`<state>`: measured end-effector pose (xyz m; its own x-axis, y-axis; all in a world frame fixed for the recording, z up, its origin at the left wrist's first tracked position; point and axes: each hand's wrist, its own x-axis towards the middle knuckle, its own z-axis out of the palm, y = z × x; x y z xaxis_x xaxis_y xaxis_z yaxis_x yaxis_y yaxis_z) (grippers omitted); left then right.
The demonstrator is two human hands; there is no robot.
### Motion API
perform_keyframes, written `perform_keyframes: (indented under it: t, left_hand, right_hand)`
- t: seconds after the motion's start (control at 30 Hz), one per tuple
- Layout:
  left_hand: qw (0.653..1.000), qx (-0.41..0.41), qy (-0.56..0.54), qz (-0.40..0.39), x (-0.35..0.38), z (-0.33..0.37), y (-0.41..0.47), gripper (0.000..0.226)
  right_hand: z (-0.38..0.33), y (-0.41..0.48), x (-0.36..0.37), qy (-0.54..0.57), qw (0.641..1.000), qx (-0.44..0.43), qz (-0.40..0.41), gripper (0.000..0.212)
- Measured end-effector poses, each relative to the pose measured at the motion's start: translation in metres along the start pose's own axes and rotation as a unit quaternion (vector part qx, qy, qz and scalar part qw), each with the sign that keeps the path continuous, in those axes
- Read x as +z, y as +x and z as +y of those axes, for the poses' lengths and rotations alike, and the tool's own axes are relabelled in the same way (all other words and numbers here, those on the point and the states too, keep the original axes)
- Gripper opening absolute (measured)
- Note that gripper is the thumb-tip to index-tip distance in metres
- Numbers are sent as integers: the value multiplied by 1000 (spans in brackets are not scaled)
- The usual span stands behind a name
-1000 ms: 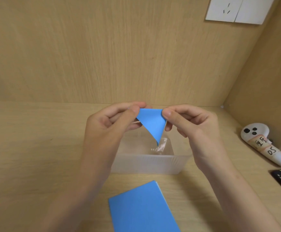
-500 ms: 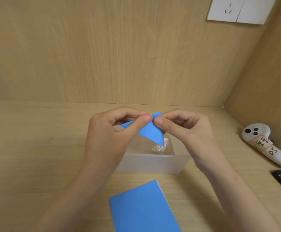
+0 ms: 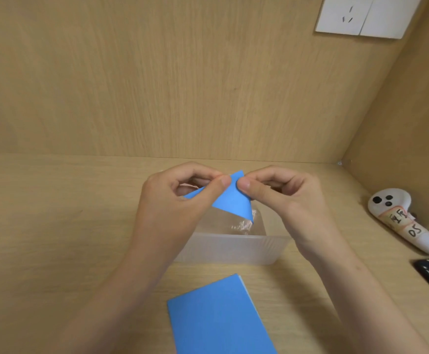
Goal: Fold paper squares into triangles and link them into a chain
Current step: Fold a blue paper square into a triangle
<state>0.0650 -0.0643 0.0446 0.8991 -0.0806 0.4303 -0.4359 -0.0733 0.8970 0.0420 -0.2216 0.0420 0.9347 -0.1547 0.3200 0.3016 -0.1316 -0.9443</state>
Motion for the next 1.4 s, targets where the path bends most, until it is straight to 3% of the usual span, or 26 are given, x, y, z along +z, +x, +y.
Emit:
perform_keyframes:
  t: [0.23, 0.93, 1.23, 1.4]
  left_hand:
    - [999, 2, -7, -32, 0, 0, 0, 11]
    - [995, -47, -46, 80, 5, -2, -7, 12]
    - [991, -34, -56, 115, 3, -1, -1, 15]
    - [978, -42, -85, 185, -26, -5, 18, 13]
  right_hand:
    - [-2, -3, 6, -46, 998, -27, -28, 8]
    - [-13, -5, 1, -65, 993, 33, -90, 11]
    - [-19, -3, -10, -95, 982, 45, -158, 14]
    - [-17, -3, -17, -111, 979, 33, -167, 14]
